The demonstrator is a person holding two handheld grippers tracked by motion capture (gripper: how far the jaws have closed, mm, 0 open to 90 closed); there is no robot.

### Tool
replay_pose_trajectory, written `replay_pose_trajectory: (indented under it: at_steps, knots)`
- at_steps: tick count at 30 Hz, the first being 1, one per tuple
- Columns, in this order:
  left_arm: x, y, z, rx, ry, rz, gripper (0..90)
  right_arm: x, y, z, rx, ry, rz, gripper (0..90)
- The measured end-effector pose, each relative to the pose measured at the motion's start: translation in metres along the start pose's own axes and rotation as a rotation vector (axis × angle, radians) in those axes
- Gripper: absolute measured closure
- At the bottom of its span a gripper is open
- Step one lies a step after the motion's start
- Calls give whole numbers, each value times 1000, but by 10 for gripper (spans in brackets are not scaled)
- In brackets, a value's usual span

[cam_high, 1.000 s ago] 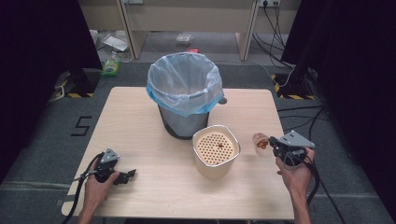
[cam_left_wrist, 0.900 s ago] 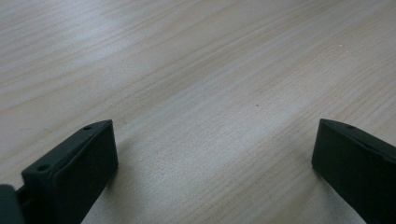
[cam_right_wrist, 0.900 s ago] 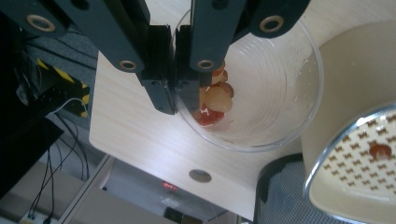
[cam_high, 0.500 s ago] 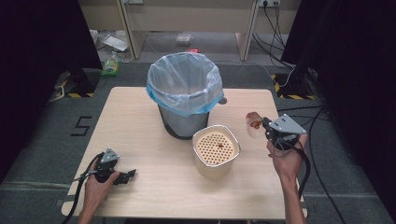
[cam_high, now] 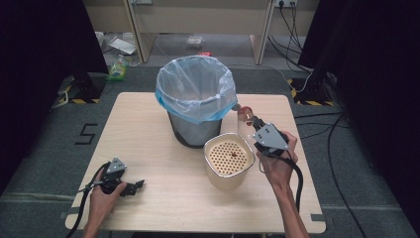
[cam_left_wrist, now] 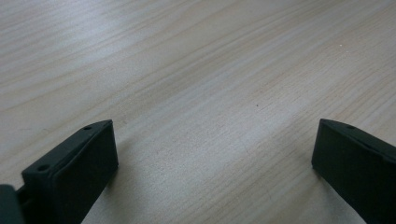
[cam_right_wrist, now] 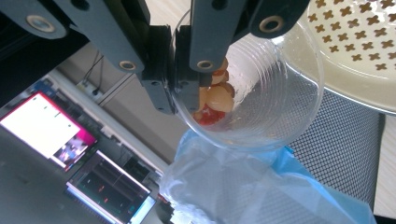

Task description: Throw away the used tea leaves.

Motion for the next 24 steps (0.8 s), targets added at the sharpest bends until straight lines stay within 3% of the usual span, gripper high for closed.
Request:
replay_pose_trajectory:
  at_steps: [4, 9, 13, 18, 21, 22, 24]
  knots:
    - [0, 0, 0, 0, 0, 0, 0, 1, 7, 4, -58, -41, -45, 877]
    - [0, 0, 0, 0, 0, 0, 0, -1, 10, 9, -78, -90, -57, 878]
    - [0, 0, 0, 0, 0, 0, 0, -4, 14, 13, -131, -126, -91, 878]
    - [0, 0, 0, 0, 0, 0, 0, -8, 23, 16, -241, -157, -188, 879]
    - [0, 0, 0, -1, -2, 0, 0, -10, 29, 17, -268, -197, -222, 880]
    - [0, 0, 0, 0, 0, 0, 0, -8, 30, 16, -301, -185, -243, 880]
    - [0, 0, 0, -1, 0, 0, 0, -6, 32, 14, -298, -187, -252, 881]
Point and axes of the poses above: each handheld gripper's, and its own axes: x roughly forward along the jaws, z roughly out of its top, y roughly to its left, the point moved 4 cm from there along x, roughly forward along the jaws, and after that the axes turned 11 degrees about y, right-handed, at the moved point
